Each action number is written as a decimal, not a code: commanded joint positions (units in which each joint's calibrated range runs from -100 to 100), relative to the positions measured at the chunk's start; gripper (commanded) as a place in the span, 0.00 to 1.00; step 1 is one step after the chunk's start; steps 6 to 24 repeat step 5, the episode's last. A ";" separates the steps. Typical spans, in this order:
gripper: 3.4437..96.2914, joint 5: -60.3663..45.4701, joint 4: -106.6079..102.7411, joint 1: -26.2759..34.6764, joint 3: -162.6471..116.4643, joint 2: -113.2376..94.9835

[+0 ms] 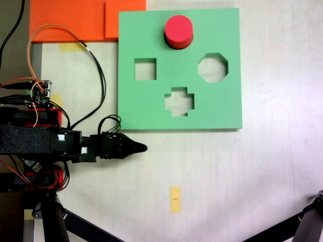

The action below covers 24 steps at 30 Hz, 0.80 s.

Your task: Put the cylinder block into the corresponding hole

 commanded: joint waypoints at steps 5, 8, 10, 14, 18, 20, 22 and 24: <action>0.49 -0.15 -5.79 0.00 -1.08 -0.41; 0.49 -0.15 -5.79 0.00 -1.08 -0.41; 0.49 -0.15 -5.79 0.00 -1.08 -0.41; 0.49 -0.15 -5.79 0.00 -1.08 -0.41; 0.49 -0.15 -5.79 0.00 -1.08 -0.41; 0.49 -0.15 -5.79 0.00 -1.08 -0.41; 0.49 -0.15 -5.79 0.00 -1.08 -0.41; 0.49 -0.15 -5.79 0.00 -1.08 -0.41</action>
